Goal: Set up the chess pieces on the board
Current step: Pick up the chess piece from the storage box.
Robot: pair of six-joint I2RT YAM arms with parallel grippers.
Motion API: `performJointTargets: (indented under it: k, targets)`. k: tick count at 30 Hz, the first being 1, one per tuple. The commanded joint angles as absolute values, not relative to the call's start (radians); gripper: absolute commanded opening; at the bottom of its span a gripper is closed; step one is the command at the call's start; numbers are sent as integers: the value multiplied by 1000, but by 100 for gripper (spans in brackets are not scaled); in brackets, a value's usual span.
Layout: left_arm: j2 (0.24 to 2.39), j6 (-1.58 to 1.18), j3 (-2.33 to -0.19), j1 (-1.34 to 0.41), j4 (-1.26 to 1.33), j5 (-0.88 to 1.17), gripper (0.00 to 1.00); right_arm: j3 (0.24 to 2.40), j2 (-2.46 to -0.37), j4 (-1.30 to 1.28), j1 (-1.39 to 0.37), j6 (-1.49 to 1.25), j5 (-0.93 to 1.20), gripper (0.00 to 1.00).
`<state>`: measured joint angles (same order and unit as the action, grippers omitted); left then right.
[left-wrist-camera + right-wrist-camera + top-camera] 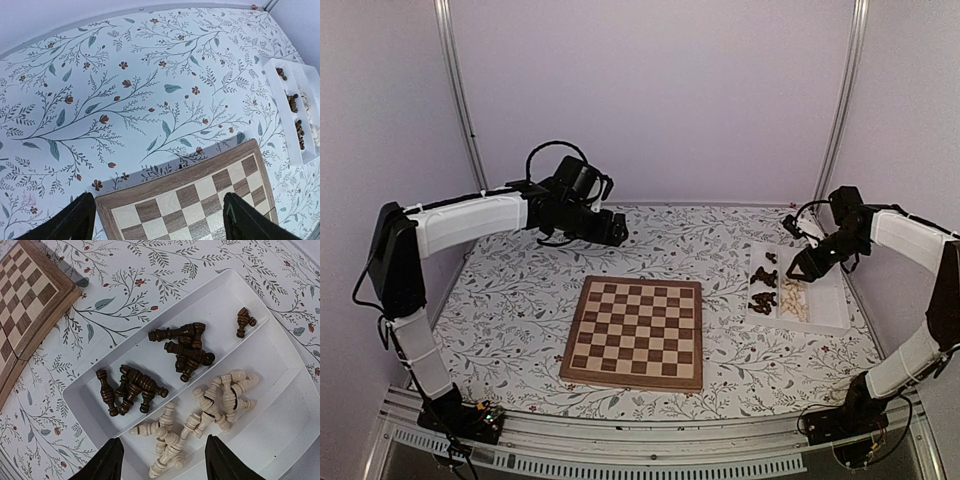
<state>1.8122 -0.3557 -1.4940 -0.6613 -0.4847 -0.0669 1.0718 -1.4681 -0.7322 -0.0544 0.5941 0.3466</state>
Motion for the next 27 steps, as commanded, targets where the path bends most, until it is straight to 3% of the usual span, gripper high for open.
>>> performJointTargets:
  k: [1,8,15,27]
  targets:
    - [1842,-313,-1511,-693,-463,-47,89,1104,-1473,-720,-8,589,342,60]
    - [1811,-291,-1428,-739,-369,-35,80,1230,-1617,-725,96,601,373,60]
    - [1807,-297,-1394,-771,-328,-10,79,1409,-1800,-746,103,595,359,59]
    - [1789,-337,-1377,-832,-355,4,79,1531,-1994,-773,106,568,396,41]
